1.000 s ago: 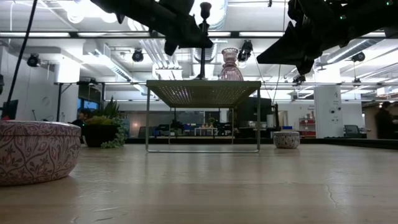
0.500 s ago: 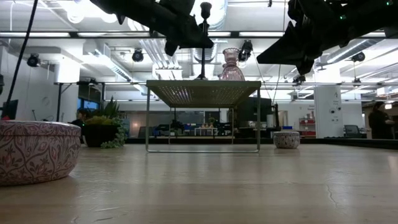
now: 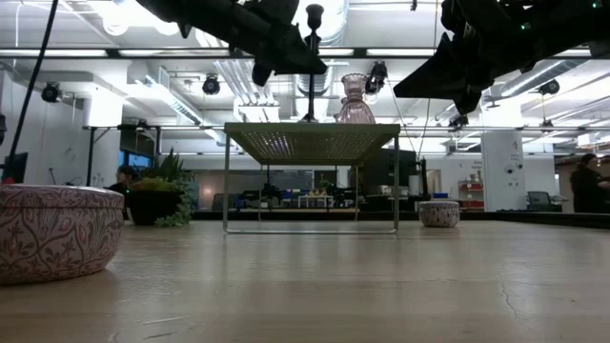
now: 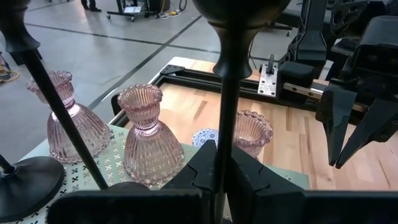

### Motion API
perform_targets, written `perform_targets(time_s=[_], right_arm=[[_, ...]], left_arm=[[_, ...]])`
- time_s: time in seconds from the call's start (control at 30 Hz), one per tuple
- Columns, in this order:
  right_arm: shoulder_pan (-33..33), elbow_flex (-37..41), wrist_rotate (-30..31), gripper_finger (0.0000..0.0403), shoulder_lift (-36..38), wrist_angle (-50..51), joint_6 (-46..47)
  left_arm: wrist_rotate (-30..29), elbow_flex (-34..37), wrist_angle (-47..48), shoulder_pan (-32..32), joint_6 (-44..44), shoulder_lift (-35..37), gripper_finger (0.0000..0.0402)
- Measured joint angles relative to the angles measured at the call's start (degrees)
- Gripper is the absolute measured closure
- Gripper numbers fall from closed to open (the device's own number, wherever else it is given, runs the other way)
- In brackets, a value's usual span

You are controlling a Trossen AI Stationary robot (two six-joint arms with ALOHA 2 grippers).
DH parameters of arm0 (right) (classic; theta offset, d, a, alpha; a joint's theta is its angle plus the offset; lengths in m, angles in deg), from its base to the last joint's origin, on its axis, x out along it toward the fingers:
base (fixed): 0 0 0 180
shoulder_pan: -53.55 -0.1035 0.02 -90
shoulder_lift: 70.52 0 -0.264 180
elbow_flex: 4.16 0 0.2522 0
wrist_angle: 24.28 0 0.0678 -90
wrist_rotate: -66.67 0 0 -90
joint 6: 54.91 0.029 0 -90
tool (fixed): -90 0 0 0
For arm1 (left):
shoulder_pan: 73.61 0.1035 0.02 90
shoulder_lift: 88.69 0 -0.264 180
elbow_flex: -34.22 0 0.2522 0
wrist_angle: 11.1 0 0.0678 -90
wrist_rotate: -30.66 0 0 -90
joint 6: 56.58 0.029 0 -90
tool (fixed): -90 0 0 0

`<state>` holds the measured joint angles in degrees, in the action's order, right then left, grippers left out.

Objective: Pick & Place candle stick holders
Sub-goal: Put the black candle holder on the shelf aligned with the other black candle holder

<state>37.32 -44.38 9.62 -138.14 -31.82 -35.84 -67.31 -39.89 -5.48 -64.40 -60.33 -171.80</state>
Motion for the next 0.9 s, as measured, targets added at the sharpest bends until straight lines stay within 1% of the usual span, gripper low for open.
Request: perform_targets(time_s=[0.2,0.37,0.7,0.9], right_arm=[[0.01,-0.01,0.00,0.0394,0.00,0.00,0.00],[0.00,0.00,0.00,0.0394,0.00,0.00,0.00],[0.00,0.00,0.00,0.0394,0.00,-0.02,0.00],[0.00,0.00,0.00,0.0394,0.00,-0.02,0.00]], left_arm=[[-0.04,2.86,-5.05,0.17,-0.88,0.00,0.0378],[-0.01,4.22,-7.38,0.18,-0.95,0.00,0.0364],[0.18,5.24,-7.87,0.24,-0.96,0.00,0.0345],[0.18,5.31,-7.46,0.26,-0.45,0.47,0.0325]])
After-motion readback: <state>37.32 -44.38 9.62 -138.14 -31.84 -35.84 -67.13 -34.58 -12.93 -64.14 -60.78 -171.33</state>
